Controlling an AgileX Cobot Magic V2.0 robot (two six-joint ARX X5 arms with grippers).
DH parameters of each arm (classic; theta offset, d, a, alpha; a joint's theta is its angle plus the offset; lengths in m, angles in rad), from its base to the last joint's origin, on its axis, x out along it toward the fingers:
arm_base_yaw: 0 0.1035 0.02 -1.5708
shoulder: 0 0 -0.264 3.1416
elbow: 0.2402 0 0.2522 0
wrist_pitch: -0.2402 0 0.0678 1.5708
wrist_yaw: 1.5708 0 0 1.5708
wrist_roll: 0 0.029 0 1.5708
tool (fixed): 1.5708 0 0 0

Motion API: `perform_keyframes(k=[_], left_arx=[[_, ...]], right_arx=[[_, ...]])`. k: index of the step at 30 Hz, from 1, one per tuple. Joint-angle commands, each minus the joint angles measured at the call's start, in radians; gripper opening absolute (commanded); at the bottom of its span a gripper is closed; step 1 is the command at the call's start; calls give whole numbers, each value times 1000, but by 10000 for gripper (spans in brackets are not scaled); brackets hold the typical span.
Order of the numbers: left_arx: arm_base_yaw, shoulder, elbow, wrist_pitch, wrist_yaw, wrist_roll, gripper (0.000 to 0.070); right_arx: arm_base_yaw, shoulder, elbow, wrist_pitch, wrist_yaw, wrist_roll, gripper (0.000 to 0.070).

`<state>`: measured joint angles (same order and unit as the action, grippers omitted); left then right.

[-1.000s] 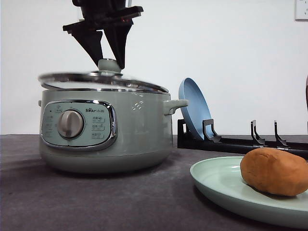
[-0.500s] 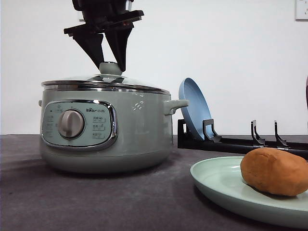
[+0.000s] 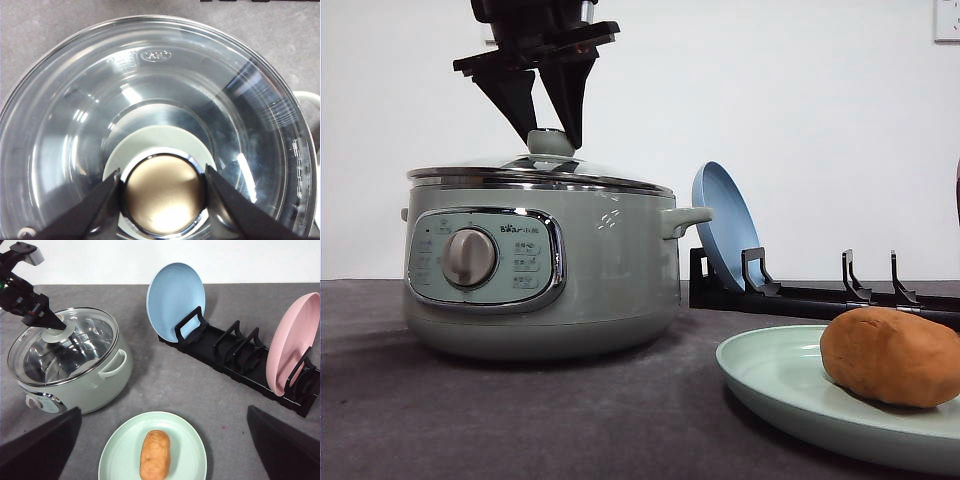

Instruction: Transfer potato from steamer to green plate

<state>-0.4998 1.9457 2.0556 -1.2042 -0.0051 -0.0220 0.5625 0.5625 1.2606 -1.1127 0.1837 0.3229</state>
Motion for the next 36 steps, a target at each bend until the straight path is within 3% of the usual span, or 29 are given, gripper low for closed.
perform_keyframes(k=[1,36], left_arx=[[-9,11,18,21,13,-37,0],[-11,11,18,50,12,-32,0]], right_arx=[[5,5,14,11,2,10,673],[5,5,14,10,2,10,672]])
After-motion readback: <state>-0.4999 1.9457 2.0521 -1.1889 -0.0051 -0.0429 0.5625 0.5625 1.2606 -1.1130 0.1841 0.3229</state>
